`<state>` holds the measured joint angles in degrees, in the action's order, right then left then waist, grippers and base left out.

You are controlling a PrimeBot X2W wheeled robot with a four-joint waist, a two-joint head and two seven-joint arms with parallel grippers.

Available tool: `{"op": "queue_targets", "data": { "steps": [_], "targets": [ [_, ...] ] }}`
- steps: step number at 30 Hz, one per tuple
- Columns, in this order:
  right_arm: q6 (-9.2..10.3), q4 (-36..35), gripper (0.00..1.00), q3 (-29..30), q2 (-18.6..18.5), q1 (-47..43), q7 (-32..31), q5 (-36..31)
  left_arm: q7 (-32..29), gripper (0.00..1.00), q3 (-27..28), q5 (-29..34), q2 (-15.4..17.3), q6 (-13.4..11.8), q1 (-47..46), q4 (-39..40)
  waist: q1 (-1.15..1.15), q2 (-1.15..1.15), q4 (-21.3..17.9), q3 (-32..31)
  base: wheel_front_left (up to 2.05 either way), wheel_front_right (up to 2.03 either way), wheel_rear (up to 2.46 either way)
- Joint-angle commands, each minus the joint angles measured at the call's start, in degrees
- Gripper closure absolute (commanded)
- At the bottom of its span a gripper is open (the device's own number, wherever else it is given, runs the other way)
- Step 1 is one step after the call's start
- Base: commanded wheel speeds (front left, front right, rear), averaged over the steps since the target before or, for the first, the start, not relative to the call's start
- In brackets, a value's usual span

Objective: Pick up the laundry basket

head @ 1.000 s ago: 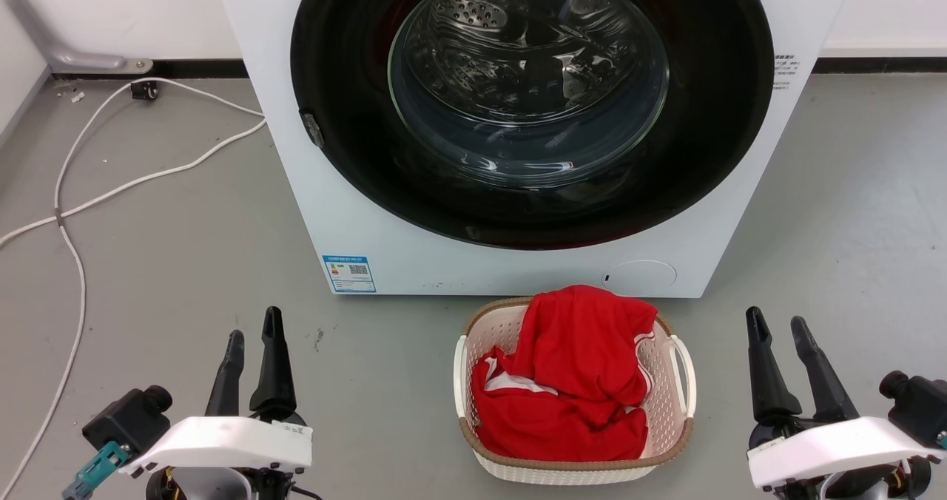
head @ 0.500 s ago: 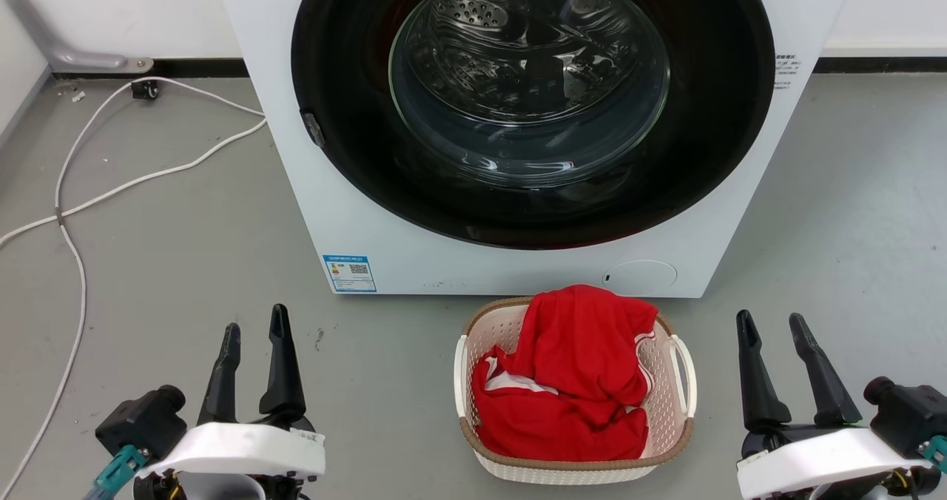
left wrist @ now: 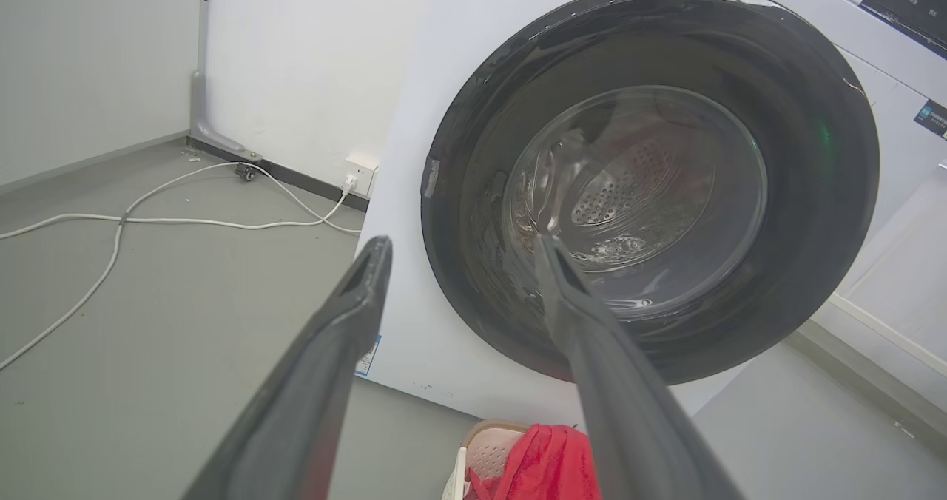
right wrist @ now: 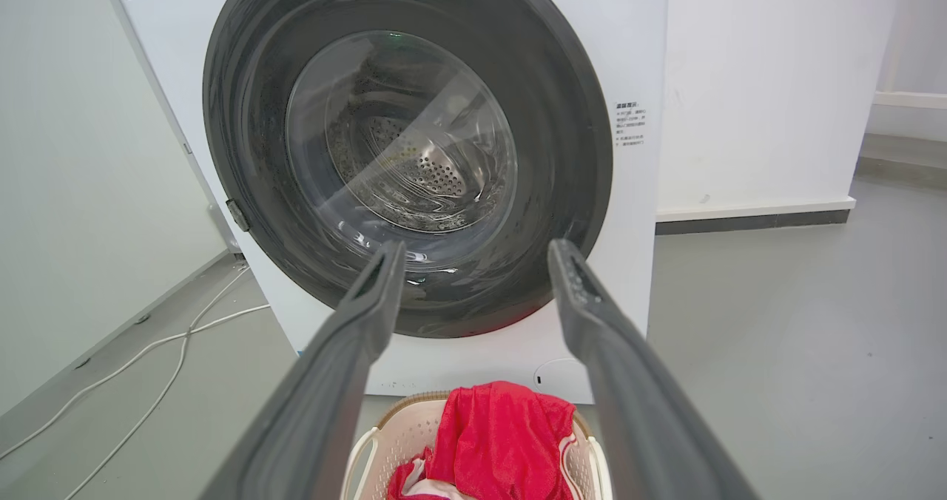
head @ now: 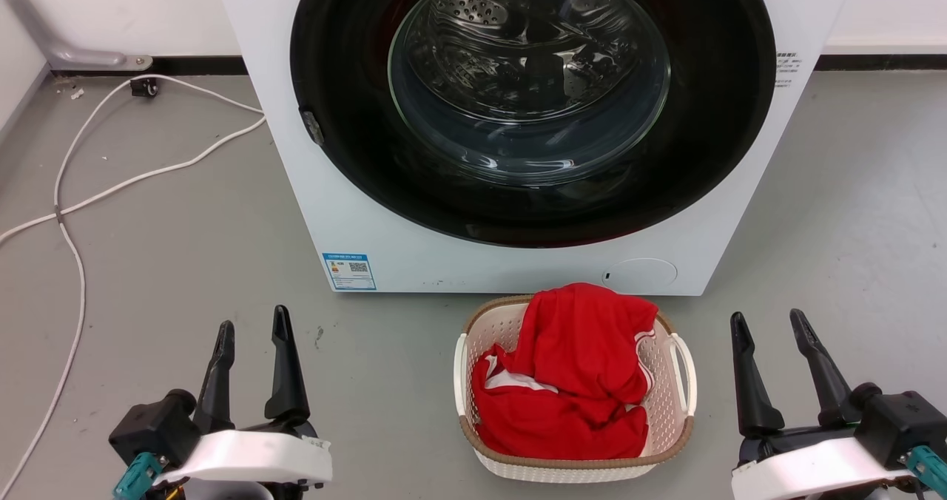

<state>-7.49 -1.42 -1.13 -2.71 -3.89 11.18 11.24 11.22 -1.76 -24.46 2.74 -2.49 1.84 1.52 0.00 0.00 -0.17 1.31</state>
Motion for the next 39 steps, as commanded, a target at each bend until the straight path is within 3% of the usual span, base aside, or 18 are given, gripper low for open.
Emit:
{"op": "queue_targets", "data": {
  "steps": [1,30,39],
  "targets": [
    [0.00,-0.77,0.00,-0.17,-0.24,-0.56,0.50,-1.38,0.45,0.00,-0.20,1.22,0.16,-0.22,0.07,0.64,0.00,0.00,0.01,0.03,0.00,0.00,0.00],
    [0.01,-1.50,0.00,0.75,-0.27,-2.22,3.68,-17.08,3.72,0.00,-2.06,15.32,0.19,-3.21,1.46,0.57,0.00,0.00,-0.01,0.77,0.00,0.00,0.00],
    [0.02,-0.96,0.00,0.75,-0.27,-2.27,4.03,-18.35,4.01,0.00,-2.26,17.13,0.20,-3.34,1.67,0.23,0.00,0.00,-0.05,0.82,0.00,0.00,0.00]
  ]
}}
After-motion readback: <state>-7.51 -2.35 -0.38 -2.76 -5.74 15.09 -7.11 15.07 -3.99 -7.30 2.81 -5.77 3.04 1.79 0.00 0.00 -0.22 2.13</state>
